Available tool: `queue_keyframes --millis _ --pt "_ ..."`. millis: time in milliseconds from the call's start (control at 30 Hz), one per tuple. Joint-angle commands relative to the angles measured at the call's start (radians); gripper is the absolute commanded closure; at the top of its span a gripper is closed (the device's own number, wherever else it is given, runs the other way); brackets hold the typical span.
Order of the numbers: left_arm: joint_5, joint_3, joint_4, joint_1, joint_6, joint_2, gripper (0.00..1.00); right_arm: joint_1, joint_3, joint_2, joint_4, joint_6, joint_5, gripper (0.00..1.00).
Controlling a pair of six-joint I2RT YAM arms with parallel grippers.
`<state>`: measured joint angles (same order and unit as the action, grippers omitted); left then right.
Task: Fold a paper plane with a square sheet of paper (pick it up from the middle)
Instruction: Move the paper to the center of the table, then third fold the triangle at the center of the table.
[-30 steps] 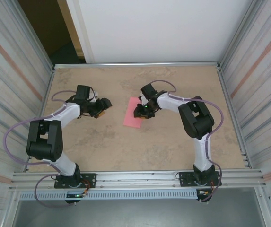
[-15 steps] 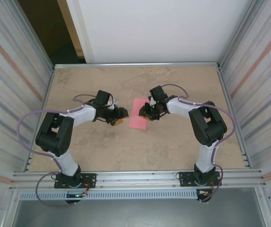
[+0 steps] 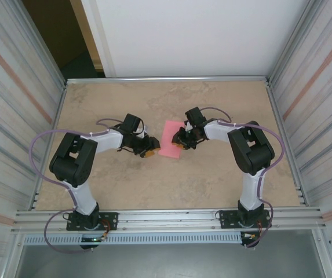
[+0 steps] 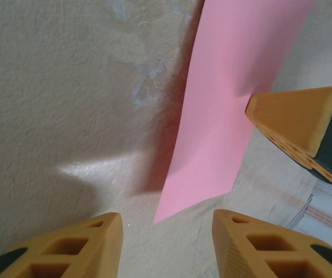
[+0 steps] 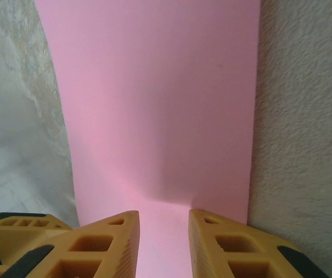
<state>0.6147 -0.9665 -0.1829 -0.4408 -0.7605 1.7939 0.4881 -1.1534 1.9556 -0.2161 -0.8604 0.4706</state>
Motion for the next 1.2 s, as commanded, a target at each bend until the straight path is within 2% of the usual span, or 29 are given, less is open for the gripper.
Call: queue_keyframes --millis 0,300,667,900,1167 --pt "0.031 -0.024 -0.004 -0.008 0.009 0.019 0.56 -0.009 0.037 0.05 -0.058 0.006 -0.025 0.71" --pt "0.094 -0.065 0.016 -0.017 0.025 0.056 0.63 -0.014 0.051 0.05 -0.041 0.008 -0.019 0.72" --pt "0.12 -0.127 -0.001 -0.007 0.064 0.114 0.62 -0.023 0.07 0.037 -0.018 0.005 -0.007 0.72" --pt "0.132 -0.215 -0.017 -0.003 0.093 0.163 0.71 -0.022 0.076 0.042 -0.012 0.006 -0.006 0.73" --pt "0.139 -0.266 -0.043 0.022 0.118 0.21 0.77 -0.026 0.081 0.041 -0.005 0.009 -0.002 0.74"
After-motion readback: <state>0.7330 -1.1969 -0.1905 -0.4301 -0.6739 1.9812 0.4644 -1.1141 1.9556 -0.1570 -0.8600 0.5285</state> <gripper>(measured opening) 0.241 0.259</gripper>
